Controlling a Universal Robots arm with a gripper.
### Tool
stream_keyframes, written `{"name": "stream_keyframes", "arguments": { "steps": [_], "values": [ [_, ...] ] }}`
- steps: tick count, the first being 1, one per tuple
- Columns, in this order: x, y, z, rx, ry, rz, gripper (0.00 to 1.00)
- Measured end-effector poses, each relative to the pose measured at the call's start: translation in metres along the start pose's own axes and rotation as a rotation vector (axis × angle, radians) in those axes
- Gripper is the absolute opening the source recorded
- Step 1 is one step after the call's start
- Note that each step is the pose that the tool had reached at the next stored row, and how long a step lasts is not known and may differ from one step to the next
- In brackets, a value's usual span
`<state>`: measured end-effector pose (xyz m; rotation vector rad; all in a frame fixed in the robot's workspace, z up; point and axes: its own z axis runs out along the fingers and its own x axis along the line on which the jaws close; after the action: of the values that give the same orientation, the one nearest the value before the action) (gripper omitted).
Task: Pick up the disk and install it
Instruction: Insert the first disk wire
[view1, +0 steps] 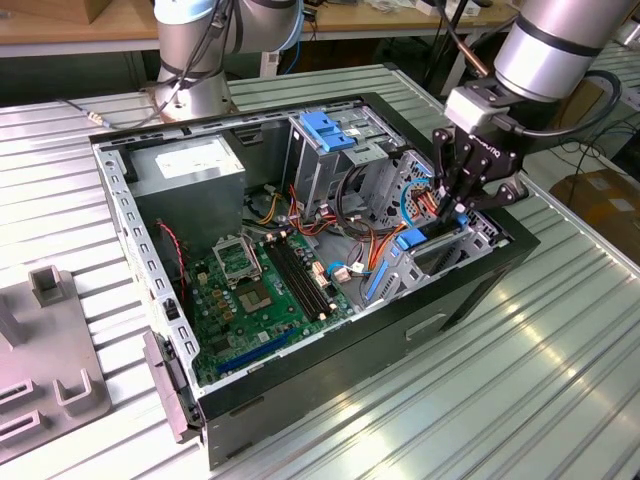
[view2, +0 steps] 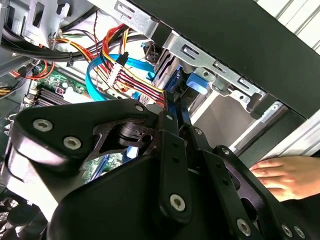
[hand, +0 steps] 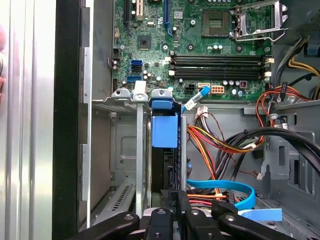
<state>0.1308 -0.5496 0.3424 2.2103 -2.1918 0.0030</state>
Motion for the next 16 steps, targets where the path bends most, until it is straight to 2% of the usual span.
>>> {"name": "stream_keyframes", "arguments": {
  "steps": [9,10,11,15,16],
  "values": [
    [0.0002,0.0000,0.0009,0.0001,-0.0012,0.000,0.16],
    [0.0002,0.0000,0.0009,0.0000,-0.0009,0.000,0.17],
    [0.0002,0.0000,0.0005,0.0000,-0.0003,0.000,0.24],
    [0.0003,0.0001,-0.0052,0.0000,-0.0002,0.000,0.24],
    [0.0004,0.0002,-0.0097,0.0000,-0.0003,0.000,0.24]
  ]
}}
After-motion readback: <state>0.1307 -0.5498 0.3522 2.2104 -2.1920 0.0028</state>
